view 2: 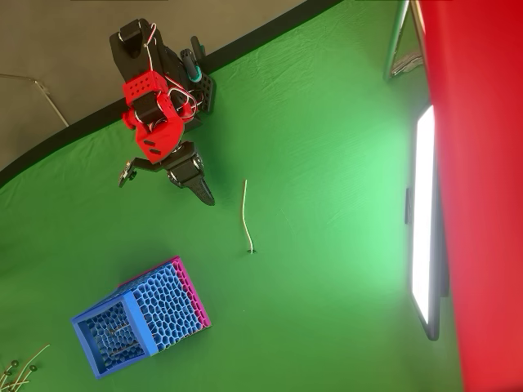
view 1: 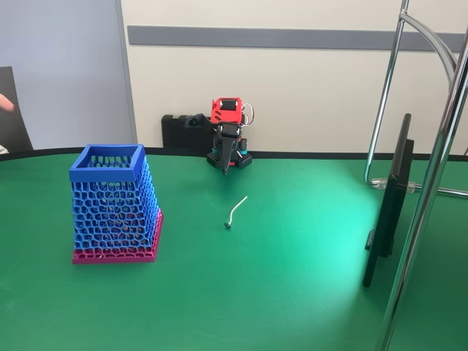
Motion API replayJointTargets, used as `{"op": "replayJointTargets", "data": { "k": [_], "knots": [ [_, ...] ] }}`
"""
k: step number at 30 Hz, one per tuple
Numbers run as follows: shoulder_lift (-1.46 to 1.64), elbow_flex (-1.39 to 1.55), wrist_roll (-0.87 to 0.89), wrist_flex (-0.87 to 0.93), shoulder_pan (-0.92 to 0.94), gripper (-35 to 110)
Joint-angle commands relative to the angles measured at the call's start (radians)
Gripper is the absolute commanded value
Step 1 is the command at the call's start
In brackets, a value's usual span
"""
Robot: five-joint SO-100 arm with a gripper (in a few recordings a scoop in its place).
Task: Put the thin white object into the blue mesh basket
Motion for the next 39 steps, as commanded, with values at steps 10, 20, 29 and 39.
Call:
{"op": "replayJointTargets", "data": {
  "k": [10,20,29,39],
  "knots": [
    [0.008,0.008,-0.006,0.003,0.000,1],
    [0.008,0.008,-0.017,0.003,-0.011,1],
    [0.006,0.008,-0.026,0.003,-0.018,1],
    [-0.140,-0.026,-0.048,-0.094,-0.040,1]
  ]
}}
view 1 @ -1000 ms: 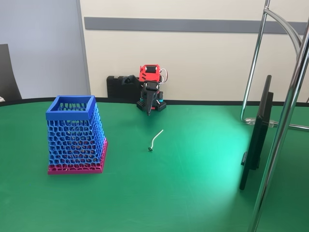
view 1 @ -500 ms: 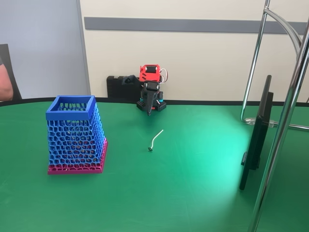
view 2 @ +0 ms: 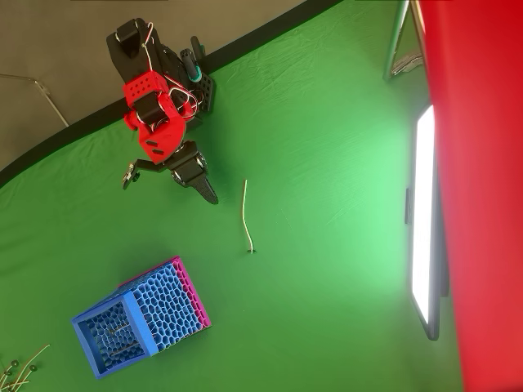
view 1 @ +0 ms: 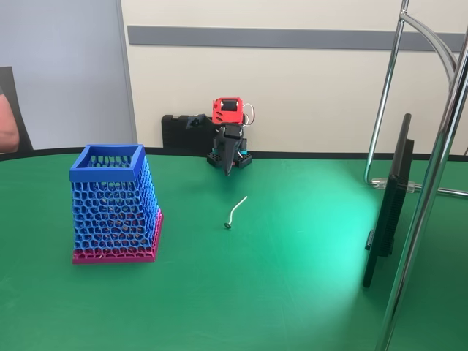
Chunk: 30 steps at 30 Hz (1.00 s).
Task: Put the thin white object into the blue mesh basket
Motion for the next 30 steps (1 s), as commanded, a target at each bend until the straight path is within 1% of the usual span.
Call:
{"op": "replayJointTargets", "data": {
  "k": [1,7,12,17,22,30],
  "knots": [
    [-0.071,-0.032,-0.028,-0.060,-0.011,1],
    [-0.255,-0.126,-0.058,-0.160,-0.009,1],
    [-0.370,-0.164,-0.071,-0.290,-0.017,1],
    [-0.541,-0.247,-0.117,-0.348,-0.031,1],
    [-0.739,-0.377,-0.132,-0.360,-0.028,1],
    [-1.006,-0.565,-0.229,-0.322,0.003,1]
  ]
}}
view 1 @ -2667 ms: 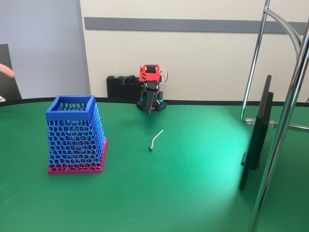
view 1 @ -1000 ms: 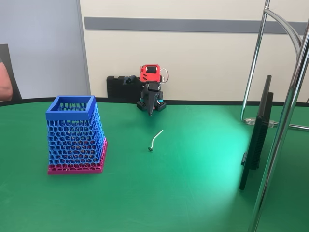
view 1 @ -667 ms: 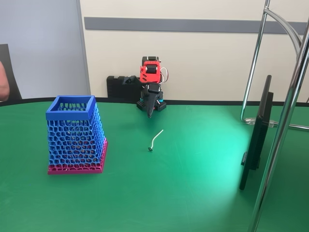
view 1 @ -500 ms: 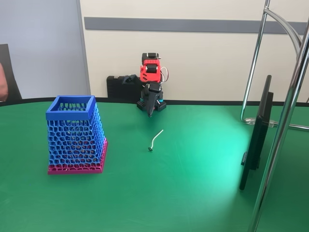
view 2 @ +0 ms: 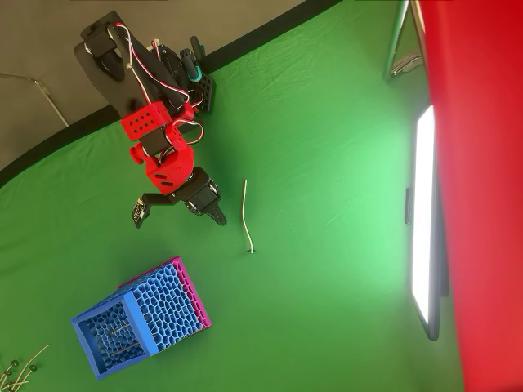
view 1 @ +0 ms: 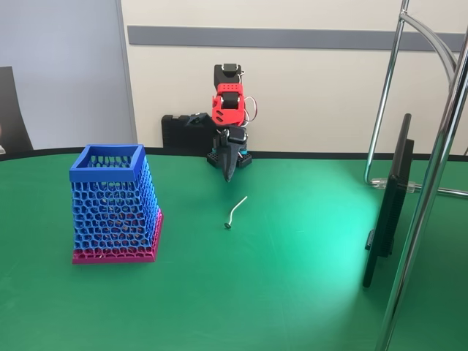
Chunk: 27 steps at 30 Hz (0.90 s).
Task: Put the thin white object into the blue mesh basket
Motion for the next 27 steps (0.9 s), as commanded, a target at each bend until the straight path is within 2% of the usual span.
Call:
{"op": "replayJointTargets", "data": {
  "k": [1,5,8,16,20,23,27],
  "knots": [
    [-0.084,-0.097,-0.049,0.011,0.018,1],
    [-0.184,-0.179,-0.140,0.038,0.029,5],
    [-0.270,-0.249,-0.227,0.046,0.041,14],
    [-0.485,-0.430,-0.552,0.094,0.044,15],
    [-0.560,-0.520,-0.683,0.175,0.029,14],
    [-0.626,-0.600,-0.718,0.245,0.006,14],
    [-0.723,-0.730,-0.683,0.341,-0.021,13]
  ]
}}
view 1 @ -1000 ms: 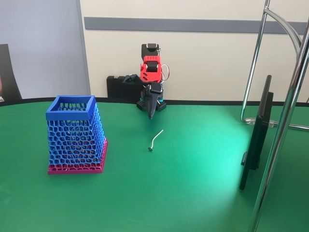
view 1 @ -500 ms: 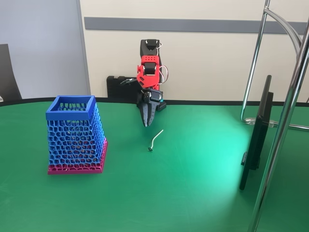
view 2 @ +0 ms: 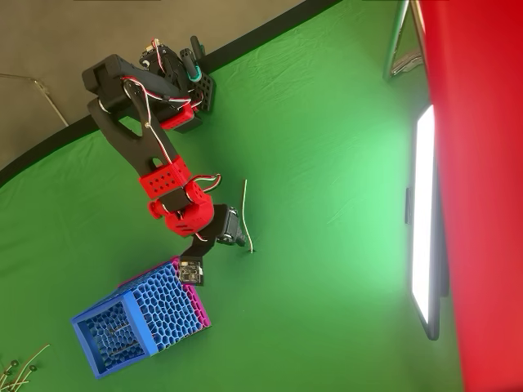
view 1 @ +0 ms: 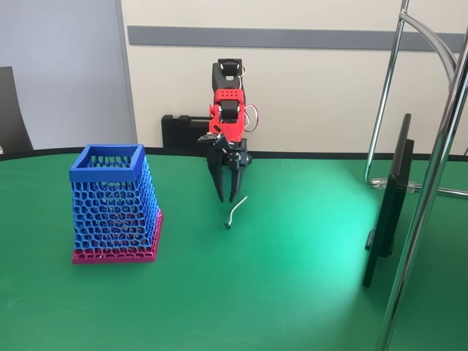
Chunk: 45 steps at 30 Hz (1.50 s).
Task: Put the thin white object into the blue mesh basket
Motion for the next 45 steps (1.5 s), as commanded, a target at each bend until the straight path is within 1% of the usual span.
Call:
{"op": "replayJointTargets", "data": {
  "k": [1,5,16,45],
  "knots": [
    [-0.052,-0.121,0.014,0.057,-0.015,13],
    [-0.130,-0.201,0.012,0.075,-0.015,13],
    [-0.298,-0.379,-0.002,0.202,0.003,13],
    [-0.396,-0.420,-0.077,0.186,0.012,11]
  ]
}}
